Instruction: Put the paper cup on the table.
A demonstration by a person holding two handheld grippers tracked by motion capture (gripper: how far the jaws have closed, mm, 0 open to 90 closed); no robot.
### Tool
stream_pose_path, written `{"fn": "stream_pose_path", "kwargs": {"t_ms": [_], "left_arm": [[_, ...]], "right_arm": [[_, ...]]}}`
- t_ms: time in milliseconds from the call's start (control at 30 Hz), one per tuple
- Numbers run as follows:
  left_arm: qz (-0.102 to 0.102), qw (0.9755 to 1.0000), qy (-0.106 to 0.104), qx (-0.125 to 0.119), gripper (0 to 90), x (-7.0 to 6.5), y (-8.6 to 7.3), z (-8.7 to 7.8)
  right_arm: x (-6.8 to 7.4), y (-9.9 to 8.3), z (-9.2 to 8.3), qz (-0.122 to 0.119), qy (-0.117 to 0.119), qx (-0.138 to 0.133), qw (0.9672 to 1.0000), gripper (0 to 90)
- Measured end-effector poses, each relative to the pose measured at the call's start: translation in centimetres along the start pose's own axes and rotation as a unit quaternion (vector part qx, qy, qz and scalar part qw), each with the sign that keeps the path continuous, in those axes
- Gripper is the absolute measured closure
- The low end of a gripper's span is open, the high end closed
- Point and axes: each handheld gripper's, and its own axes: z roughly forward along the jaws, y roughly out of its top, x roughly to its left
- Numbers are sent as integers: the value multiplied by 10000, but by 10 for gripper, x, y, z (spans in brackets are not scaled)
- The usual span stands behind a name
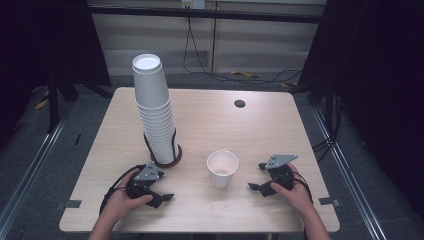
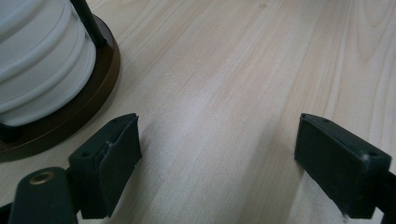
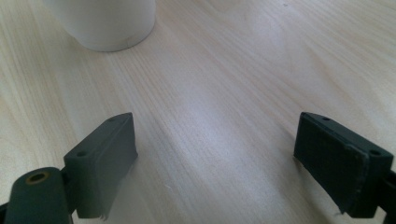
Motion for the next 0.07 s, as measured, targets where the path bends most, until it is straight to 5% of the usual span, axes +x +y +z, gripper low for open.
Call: {"fn": "stream_pose_path", "kwargs": {"t_ms": [67], "left_arm": [[6, 10000, 10, 15, 140, 0, 0, 0]], "right_arm": [[0, 0, 0, -5, -1, -1, 10000, 122]]}}
